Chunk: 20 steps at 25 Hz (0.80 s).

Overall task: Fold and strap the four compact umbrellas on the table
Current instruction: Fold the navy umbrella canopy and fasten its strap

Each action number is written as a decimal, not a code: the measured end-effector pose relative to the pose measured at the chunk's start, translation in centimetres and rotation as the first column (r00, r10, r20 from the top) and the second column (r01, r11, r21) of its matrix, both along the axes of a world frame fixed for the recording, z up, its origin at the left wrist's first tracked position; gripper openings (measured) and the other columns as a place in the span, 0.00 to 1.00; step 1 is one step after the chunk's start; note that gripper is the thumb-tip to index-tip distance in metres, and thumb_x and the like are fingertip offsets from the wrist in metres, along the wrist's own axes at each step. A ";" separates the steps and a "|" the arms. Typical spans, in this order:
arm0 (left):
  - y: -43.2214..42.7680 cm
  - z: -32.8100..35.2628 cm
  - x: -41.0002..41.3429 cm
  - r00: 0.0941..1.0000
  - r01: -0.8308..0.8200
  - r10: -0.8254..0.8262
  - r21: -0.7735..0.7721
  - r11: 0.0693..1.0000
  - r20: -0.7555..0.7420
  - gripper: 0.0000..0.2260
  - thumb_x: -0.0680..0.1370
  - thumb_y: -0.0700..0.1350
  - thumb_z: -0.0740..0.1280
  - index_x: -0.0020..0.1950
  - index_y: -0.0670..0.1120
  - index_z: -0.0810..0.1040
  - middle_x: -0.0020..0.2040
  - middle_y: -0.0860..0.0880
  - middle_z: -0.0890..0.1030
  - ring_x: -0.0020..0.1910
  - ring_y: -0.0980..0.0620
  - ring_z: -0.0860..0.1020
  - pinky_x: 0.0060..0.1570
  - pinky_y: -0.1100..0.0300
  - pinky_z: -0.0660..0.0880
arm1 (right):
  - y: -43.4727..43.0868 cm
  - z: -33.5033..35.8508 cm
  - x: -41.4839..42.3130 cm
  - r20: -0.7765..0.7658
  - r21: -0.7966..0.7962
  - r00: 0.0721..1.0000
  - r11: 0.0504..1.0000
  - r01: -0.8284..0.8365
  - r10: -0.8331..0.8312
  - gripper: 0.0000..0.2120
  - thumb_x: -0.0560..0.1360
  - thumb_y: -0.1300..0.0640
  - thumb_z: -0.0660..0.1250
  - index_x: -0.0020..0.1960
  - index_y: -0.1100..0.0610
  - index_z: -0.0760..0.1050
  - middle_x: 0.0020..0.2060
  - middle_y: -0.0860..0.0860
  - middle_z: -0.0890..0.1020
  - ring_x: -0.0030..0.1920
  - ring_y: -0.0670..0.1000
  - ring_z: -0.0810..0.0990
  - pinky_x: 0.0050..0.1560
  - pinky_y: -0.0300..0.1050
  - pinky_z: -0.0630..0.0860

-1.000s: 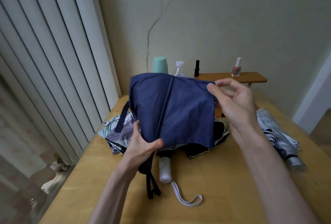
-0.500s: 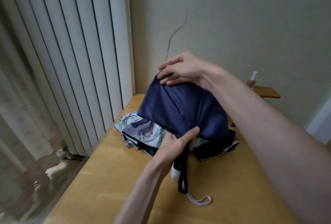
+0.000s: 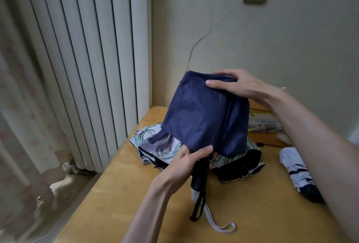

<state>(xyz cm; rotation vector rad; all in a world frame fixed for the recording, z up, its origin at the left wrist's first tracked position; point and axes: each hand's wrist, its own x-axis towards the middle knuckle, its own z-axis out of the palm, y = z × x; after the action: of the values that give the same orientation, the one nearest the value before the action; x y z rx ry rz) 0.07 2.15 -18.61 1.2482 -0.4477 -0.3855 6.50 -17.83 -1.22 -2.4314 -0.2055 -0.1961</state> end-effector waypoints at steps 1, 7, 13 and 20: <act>0.0 0.0 0.0 1.000 0.003 -0.004 0.034 0.999 0.029 0.10 0.78 0.48 0.72 0.52 0.43 0.78 0.45 0.43 0.80 0.41 0.46 0.76 0.48 0.51 0.72 | 0.2 0.0 0.0 -0.003 0.010 1.000 1.000 0.019 -0.019 0.33 0.67 0.27 0.75 0.67 0.40 0.81 0.63 0.40 0.82 0.65 0.43 0.80 0.68 0.44 0.74; -0.5 0.2 -0.7 0.996 -0.075 0.069 0.123 0.990 0.052 0.22 0.83 0.62 0.66 0.48 0.43 0.78 0.41 0.45 0.80 0.40 0.46 0.75 0.46 0.55 0.74 | 1.7 0.3 -0.4 -0.166 -0.061 0.978 0.991 0.119 -0.128 0.32 0.65 0.22 0.73 0.52 0.48 0.86 0.49 0.46 0.86 0.50 0.50 0.86 0.50 0.46 0.79; -1.5 0.6 -0.1 0.968 -0.121 0.082 -0.153 0.981 -0.238 0.32 0.85 0.66 0.54 0.46 0.45 0.87 0.38 0.37 0.79 0.35 0.42 0.75 0.29 0.57 0.73 | 1.6 -0.7 -0.8 0.037 0.054 0.998 0.997 0.047 -0.049 0.30 0.63 0.24 0.76 0.51 0.48 0.89 0.45 0.50 0.89 0.48 0.47 0.87 0.54 0.49 0.81; -1.3 0.5 1.0 0.911 -0.340 0.366 0.157 0.927 -0.191 0.18 0.83 0.64 0.63 0.52 0.52 0.83 0.49 0.46 0.85 0.45 0.47 0.84 0.46 0.52 0.80 | 0.8 -1.3 -1.1 0.210 0.192 0.963 0.973 0.131 -0.171 0.20 0.70 0.41 0.81 0.38 0.57 0.84 0.29 0.47 0.79 0.32 0.46 0.74 0.37 0.42 0.68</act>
<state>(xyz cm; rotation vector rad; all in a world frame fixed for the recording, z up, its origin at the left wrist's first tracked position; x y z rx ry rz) 1.11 0.81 -18.11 1.3563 -0.0056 -0.2368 5.41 -17.00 -2.55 -2.2457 -0.0961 -0.5382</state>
